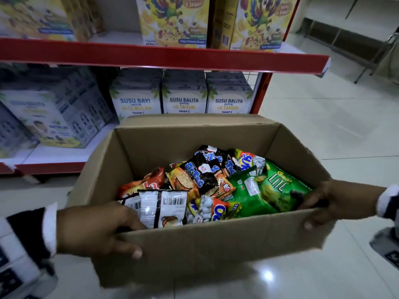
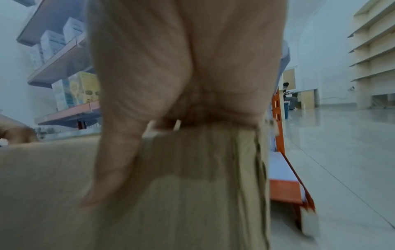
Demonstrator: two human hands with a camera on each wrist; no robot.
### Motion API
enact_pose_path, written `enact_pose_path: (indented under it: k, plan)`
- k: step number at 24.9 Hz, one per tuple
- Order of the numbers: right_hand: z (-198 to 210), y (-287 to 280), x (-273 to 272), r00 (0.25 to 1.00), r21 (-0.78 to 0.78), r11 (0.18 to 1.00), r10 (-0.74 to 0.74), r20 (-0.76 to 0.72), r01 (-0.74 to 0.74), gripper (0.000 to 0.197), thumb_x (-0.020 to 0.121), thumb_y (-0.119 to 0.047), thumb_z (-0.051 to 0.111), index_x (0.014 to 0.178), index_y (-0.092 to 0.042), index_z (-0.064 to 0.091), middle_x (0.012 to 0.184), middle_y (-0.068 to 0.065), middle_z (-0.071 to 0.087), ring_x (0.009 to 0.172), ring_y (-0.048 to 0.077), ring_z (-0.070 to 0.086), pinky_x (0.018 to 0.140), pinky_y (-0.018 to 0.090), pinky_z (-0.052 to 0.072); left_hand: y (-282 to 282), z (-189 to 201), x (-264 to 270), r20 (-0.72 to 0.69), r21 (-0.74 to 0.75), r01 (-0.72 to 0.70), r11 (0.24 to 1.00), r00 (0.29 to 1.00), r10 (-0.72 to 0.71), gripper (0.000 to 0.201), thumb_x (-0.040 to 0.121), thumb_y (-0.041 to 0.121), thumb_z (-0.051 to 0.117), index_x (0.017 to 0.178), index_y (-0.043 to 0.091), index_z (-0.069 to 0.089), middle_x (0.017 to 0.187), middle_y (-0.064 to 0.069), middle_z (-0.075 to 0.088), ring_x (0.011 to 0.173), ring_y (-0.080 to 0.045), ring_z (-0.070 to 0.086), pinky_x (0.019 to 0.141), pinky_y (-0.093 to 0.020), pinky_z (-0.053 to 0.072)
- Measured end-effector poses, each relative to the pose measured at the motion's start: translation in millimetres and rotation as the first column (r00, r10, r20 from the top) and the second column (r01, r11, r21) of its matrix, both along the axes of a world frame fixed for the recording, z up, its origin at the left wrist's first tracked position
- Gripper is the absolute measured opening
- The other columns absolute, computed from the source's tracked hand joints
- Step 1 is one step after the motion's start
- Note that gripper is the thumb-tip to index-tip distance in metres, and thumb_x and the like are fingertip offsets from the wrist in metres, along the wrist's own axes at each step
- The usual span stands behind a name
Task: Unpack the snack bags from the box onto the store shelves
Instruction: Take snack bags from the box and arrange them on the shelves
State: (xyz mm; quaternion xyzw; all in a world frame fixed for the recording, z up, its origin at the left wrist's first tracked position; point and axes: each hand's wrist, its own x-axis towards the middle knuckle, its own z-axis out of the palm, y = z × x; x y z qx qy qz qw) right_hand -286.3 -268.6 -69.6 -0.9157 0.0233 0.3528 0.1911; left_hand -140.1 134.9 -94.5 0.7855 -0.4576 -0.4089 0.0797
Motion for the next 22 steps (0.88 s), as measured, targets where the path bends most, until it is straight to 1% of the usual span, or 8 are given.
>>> enact_pose_path:
  k: [4, 6, 10, 12, 14, 16, 19, 22]
  plan:
    - [39.0, 9.5, 45.1, 0.974, 0.092, 0.994, -0.073, 0.212, 0.054, 0.025, 0.066, -0.061, 0.061, 0.082, -0.047, 0.074, 0.08, -0.025, 0.072, 0.072, -0.017, 0.059, 0.068, 0.003, 0.043, -7.7, 42.4, 16.9, -0.089, -0.161, -0.243, 0.957, 0.969, 0.231, 0.039, 0.078, 0.051, 0.052, 0.114, 0.04, 0.063, 0.109, 0.02, 0.07, 0.1, 0.006, 0.063, 0.089, -0.015, 0.049]
    - [45.2, 26.8, 79.5, 0.911, 0.177, 0.982, -0.127, 0.393, 0.06, 0.033, 0.066, -0.059, 0.059, 0.086, -0.038, 0.075, 0.073, -0.023, 0.071, 0.063, -0.014, 0.059, 0.063, 0.002, 0.043, -20.2, 56.6, 33.1, -0.159, -0.35, -0.473, 0.809, 0.881, 0.446, 0.035, 0.08, 0.04, 0.051, 0.109, 0.027, 0.067, 0.099, 0.003, 0.074, 0.086, -0.007, 0.07, 0.078, -0.017, 0.055]
    - [24.8, 78.5, 139.7, 0.906, 0.236, 0.967, -0.188, 0.38, 0.101, 0.04, 0.089, -0.038, 0.059, 0.119, -0.013, 0.061, 0.082, -0.006, 0.071, 0.069, 0.005, 0.068, 0.074, 0.026, 0.056, -51.5, 70.6, 56.3, -0.312, -0.407, -0.717, 0.566, 0.692, 0.651, 0.023, 0.096, 0.021, 0.046, 0.108, 0.014, 0.064, 0.104, -0.01, 0.069, 0.071, -0.009, 0.07, 0.067, -0.019, 0.055]
    - [7.5, 104.0, 156.2, 0.95, 0.121, 0.98, -0.184, 0.252, 0.157, 0.055, 0.091, -0.053, 0.047, 0.108, -0.003, 0.062, 0.087, 0.006, 0.072, 0.071, 0.017, 0.069, 0.074, 0.033, 0.056, -56.6, 67.9, 58.9, -0.338, -0.4, -0.764, 0.506, 0.637, 0.693, 0.024, 0.098, 0.019, 0.045, 0.111, 0.01, 0.063, 0.107, -0.012, 0.067, 0.073, -0.011, 0.067, 0.067, -0.019, 0.052]
    - [-6.8, 118.0, 164.3, 0.976, -0.007, 0.987, -0.157, 0.15, 0.159, 0.066, 0.085, -0.069, 0.04, 0.084, -0.007, 0.062, 0.081, 0.009, 0.072, 0.067, 0.021, 0.067, 0.072, 0.034, 0.054, -55.2, 59.7, 56.3, -0.355, -0.383, -0.78, 0.495, 0.619, 0.701, 0.027, 0.098, 0.017, 0.045, 0.116, 0.006, 0.061, 0.106, -0.012, 0.067, 0.069, -0.008, 0.067, 0.063, -0.017, 0.052]
    - [-18.5, 126.9, 165.0, 0.987, -0.008, 0.991, -0.13, 0.099, 0.132, 0.057, 0.079, -0.065, 0.057, 0.073, -0.009, 0.061, 0.069, 0.008, 0.072, 0.057, 0.019, 0.066, 0.066, 0.033, 0.055, -52.8, 51.4, 50.4, -0.354, -0.38, -0.788, 0.485, 0.608, 0.711, 0.028, 0.097, 0.016, 0.047, 0.119, 0.003, 0.059, 0.107, -0.015, 0.066, 0.072, -0.01, 0.066, 0.061, -0.014, 0.053]
    - [-17.2, 123.7, 164.5, 0.978, -0.001, 0.996, -0.089, 0.186, 0.091, 0.039, 0.075, -0.045, 0.075, 0.09, -0.009, 0.068, 0.084, 0.006, 0.072, 0.071, 0.018, 0.064, 0.072, 0.03, 0.053, -54.9, 47.4, 46.0, -0.35, -0.396, -0.797, 0.457, 0.591, 0.727, 0.033, 0.097, 0.017, 0.047, 0.122, -0.003, 0.055, 0.115, -0.023, 0.063, 0.077, -0.015, 0.062, 0.061, -0.011, 0.053]
    - [20.9, 110.4, 167.6, 0.889, 0.303, 0.942, -0.256, 0.38, 0.142, 0.012, 0.079, -0.023, 0.075, 0.087, -0.024, 0.067, 0.086, -0.002, 0.068, 0.078, 0.015, 0.062, 0.073, 0.026, 0.051, -65.9, 58.5, 51.4, -0.356, -0.373, -0.761, 0.531, 0.645, 0.676, 0.047, 0.091, 0.041, 0.049, 0.123, 0.007, 0.056, 0.12, -0.015, 0.063, 0.092, -0.015, 0.063, 0.076, -0.017, 0.054]
